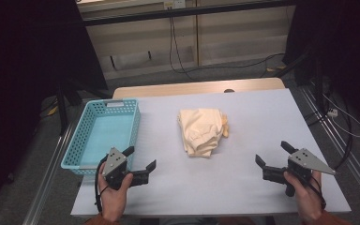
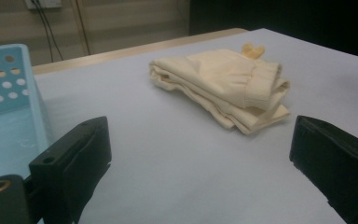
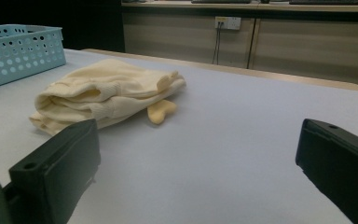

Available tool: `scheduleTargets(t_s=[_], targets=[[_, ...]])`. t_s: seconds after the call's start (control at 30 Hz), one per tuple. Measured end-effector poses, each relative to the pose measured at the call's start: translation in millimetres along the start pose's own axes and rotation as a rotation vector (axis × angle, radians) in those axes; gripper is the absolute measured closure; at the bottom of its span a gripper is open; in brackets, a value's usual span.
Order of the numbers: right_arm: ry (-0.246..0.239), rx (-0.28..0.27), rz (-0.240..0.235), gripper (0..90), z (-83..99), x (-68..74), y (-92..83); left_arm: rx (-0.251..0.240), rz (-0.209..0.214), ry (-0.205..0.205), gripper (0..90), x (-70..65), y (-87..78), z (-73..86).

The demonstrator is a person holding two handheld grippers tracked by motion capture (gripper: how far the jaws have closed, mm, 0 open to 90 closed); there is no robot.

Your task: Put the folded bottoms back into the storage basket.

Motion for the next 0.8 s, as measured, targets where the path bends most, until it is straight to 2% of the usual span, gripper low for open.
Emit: scheduleTargets(t_s=[0.1, 0.17, 0.27, 0.37, 0.57, 0.7, 0.8], targets=[[-0.004, 0.0, 0.0, 0.0, -0.5, 1.0, 0.2, -0.004, 0.009, 0.02, 5.6, -3.6, 3.9, -4.0], [-0.007, -0.002, 0.003, 0.0, -0.7, 0.7, 0.0, -0.006, 0.015, 0.013, 5.6, -4.2, 6.0, -5.5], [-0.002, -0.001, 0.006, 0.1, -0.4, -0.7, -0.4, 0.005, 0.049, -0.002, 5.6, -5.2, 9.4, -6.7], [-0.007, 0.0, 0.004, 0.2, -0.6, -0.5, -0.9, 0.01, 0.053, -0.015, 5.6, -4.2, 13.4, -8.3], [-0.006, -0.003, 0.007, 0.3, -1.3, 0.5, -0.8, 0.025, 0.07, -0.008, 5.6, -4.8, 18.4, -13.4], [-0.009, 0.001, 0.003, 0.3, -1.0, 1.5, 0.0, 0.025, 0.07, 0.013, 5.6, -4.7, 22.0, -17.4], [-0.007, 0.0, 0.001, 0.3, -1.1, 1.5, 0.5, 0.024, 0.074, 0.004, 5.5, -4.4, 28.8, -19.2]])
Point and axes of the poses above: each handheld gripper's, and its own axes: y roughly forward along the jaws, z roughly out of its underside, x roughly to its left, the point moved 8 cm from there along y, roughly forward along the jaws, and after that the axes turned 3 degrees about -z, right-handed, at the moved point
